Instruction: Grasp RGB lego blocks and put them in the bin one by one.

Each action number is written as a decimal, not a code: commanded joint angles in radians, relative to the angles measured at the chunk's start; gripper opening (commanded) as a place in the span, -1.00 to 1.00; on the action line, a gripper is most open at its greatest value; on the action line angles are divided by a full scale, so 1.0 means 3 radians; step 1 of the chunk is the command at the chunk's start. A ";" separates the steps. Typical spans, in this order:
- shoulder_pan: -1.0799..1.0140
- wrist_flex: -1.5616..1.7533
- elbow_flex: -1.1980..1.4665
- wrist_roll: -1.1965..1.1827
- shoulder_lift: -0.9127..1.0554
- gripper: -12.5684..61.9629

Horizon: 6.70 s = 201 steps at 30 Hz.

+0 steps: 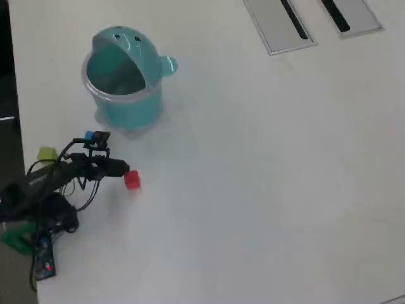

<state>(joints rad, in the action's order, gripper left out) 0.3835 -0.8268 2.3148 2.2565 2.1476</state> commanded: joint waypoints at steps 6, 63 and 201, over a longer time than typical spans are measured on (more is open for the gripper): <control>0.0066 0.0317 -0.0128 0.0107 -0.0174 0.18; -0.0174 0.0281 -0.0286 0.0644 -0.1473 -0.27; 0.1938 -0.1600 -0.6949 -0.1012 -0.3298 0.22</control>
<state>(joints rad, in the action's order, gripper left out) 0.9557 -1.3023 0.3145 1.9512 1.0784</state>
